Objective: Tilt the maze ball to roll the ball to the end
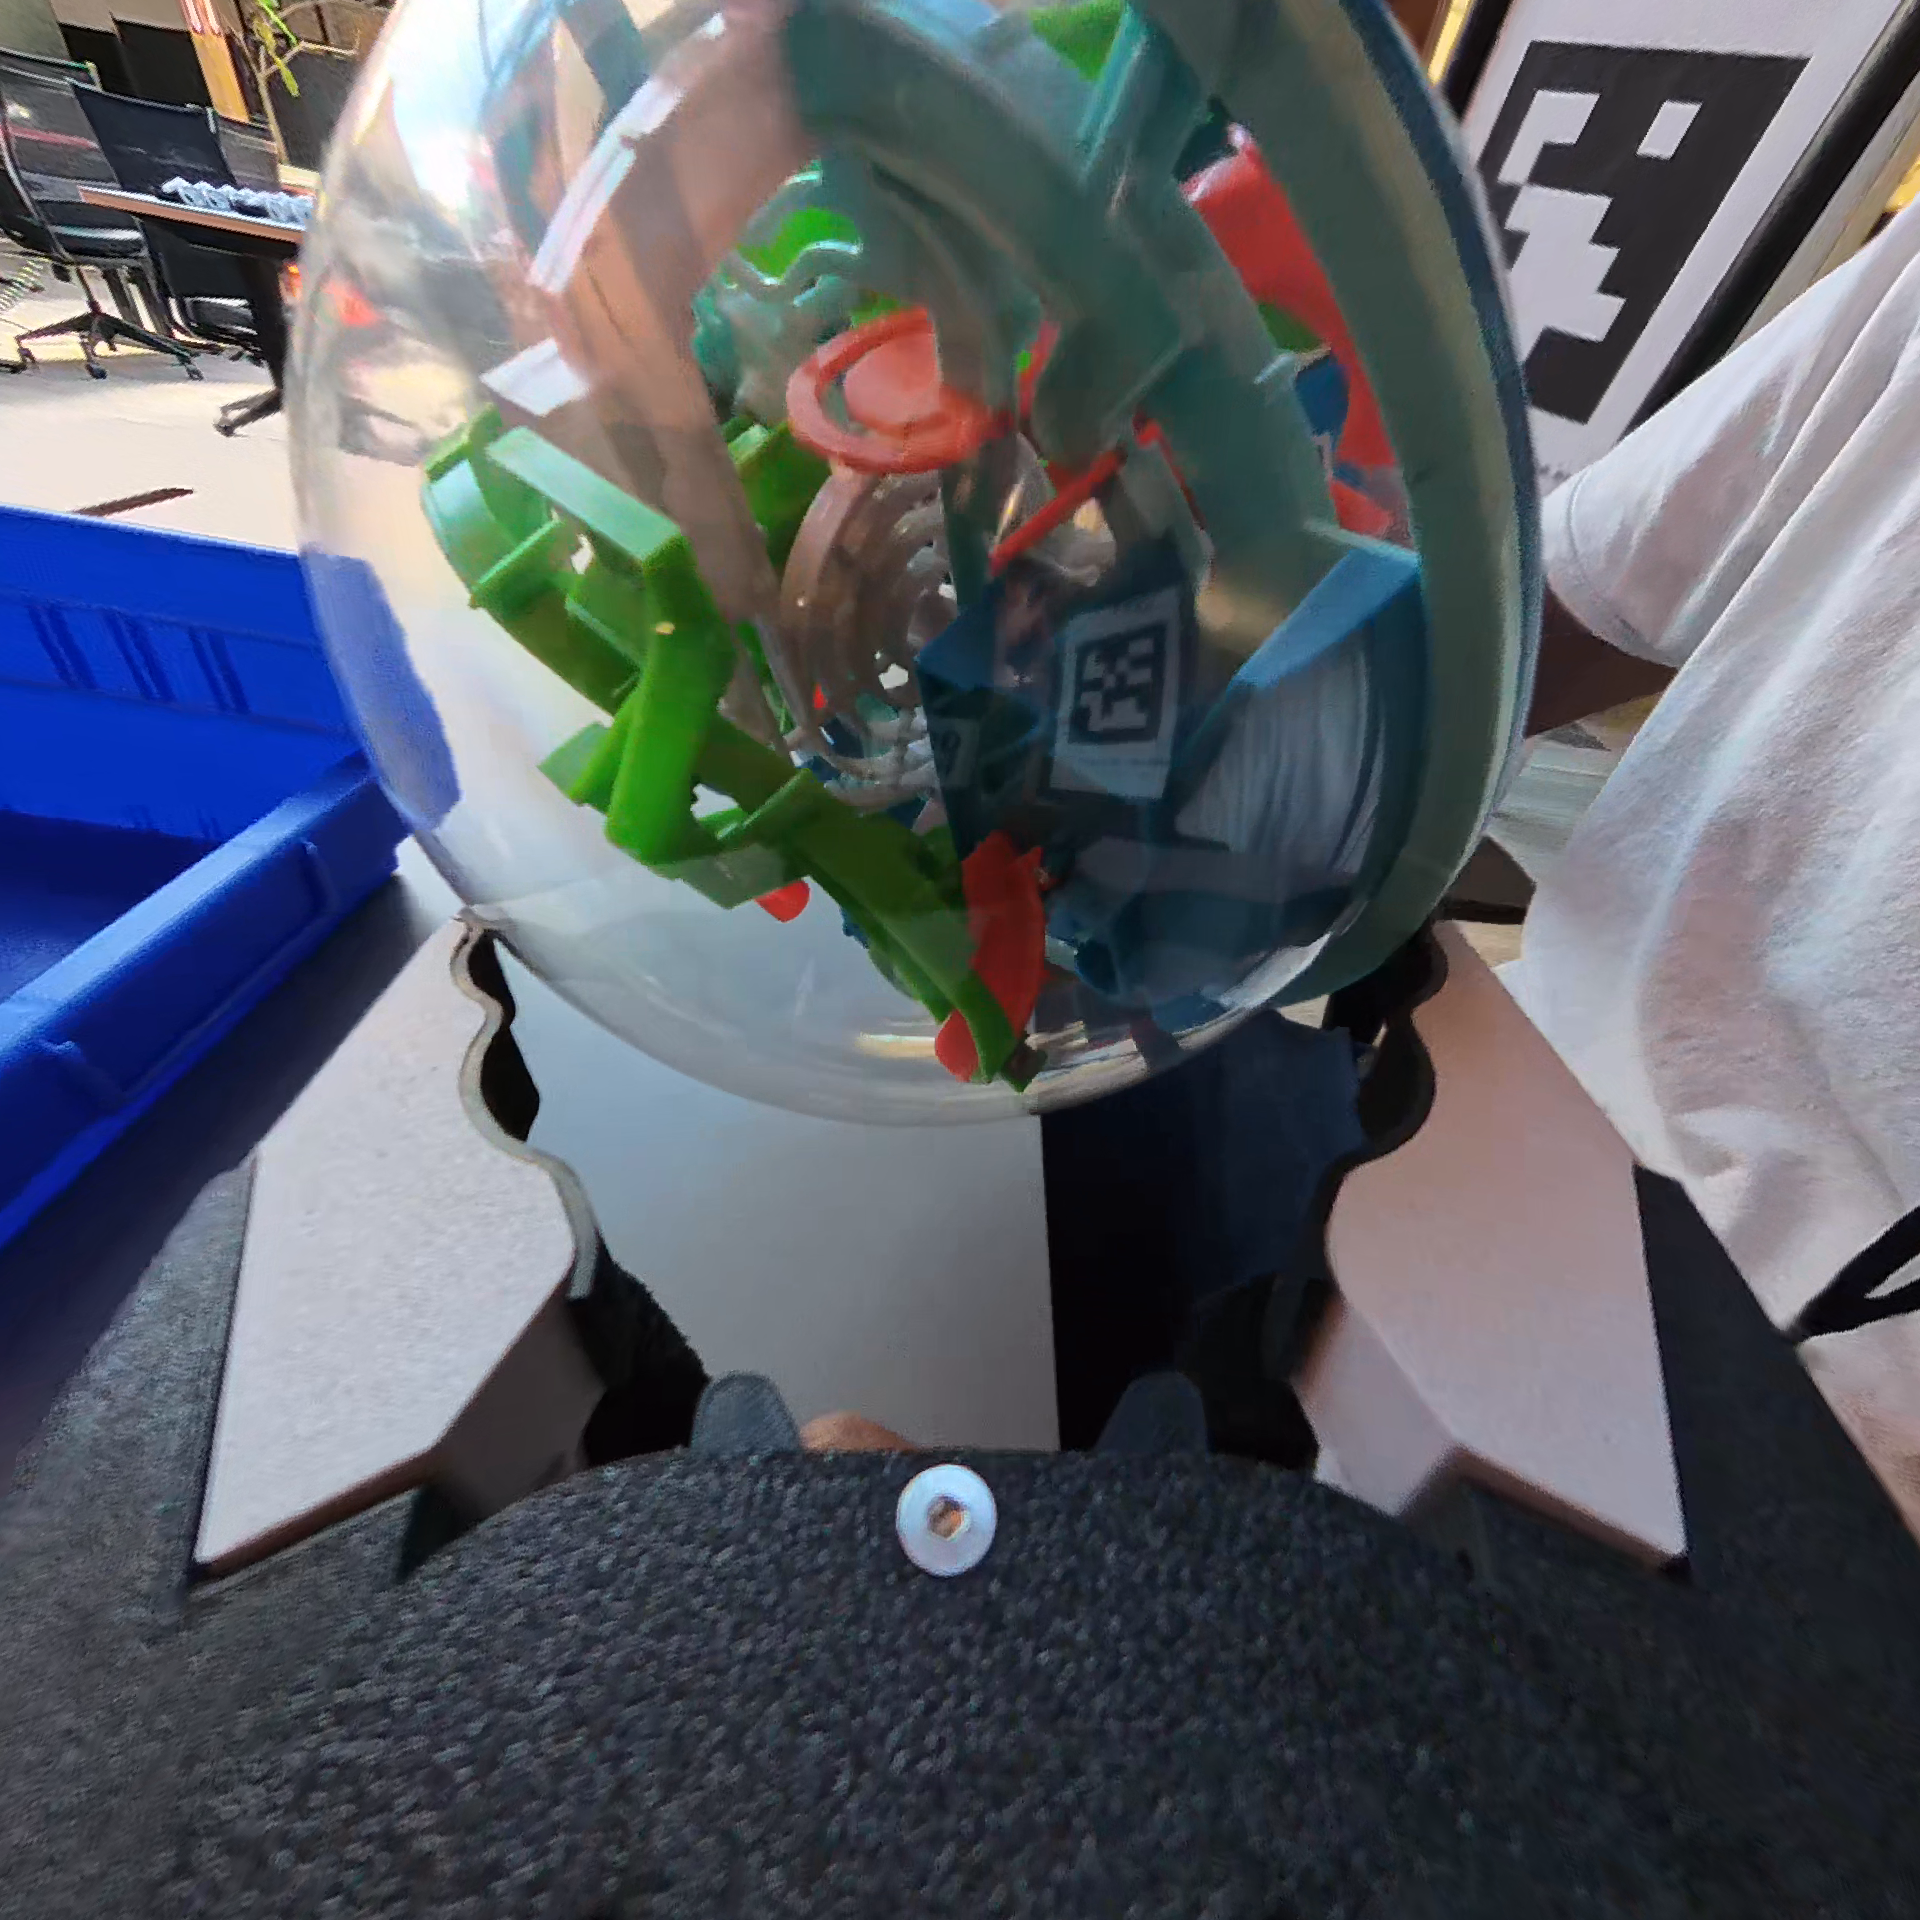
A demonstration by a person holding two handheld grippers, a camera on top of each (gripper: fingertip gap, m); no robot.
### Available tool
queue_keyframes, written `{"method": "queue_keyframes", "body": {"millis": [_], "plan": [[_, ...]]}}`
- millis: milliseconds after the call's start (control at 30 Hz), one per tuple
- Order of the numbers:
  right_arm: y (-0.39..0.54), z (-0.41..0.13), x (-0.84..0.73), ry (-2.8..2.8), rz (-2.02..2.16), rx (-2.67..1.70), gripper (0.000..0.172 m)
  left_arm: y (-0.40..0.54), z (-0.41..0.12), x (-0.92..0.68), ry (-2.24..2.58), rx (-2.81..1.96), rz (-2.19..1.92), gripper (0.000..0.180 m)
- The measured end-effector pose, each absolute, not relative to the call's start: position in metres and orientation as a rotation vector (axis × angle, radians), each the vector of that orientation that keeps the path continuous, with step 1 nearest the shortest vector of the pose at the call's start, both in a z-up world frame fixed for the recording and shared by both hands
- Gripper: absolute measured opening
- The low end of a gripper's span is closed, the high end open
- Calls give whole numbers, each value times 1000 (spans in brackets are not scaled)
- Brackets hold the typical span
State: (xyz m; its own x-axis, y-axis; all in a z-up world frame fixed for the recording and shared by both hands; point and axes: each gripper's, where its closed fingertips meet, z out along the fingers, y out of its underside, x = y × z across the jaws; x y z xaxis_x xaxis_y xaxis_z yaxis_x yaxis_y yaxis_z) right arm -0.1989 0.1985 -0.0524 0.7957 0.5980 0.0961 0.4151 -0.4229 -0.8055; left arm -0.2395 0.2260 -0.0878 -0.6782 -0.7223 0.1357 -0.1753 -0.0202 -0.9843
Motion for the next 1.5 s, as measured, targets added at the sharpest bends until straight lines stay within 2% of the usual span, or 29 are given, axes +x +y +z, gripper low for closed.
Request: {"method": "queue_keyframes", "body": {"millis": [300,700,1500], "plan": [[209,-59,-202,-885,139,-2094,154,242,-83,-248,1831,-904,-1570,158],[227,-30,-220,-867,295,-2048,153,239,-93,-254,1823,-993,-1741,158],[231,-54,-213,-748,366,-1990,154,252,-96,-254,1786,-1027,-1763,158]]}}
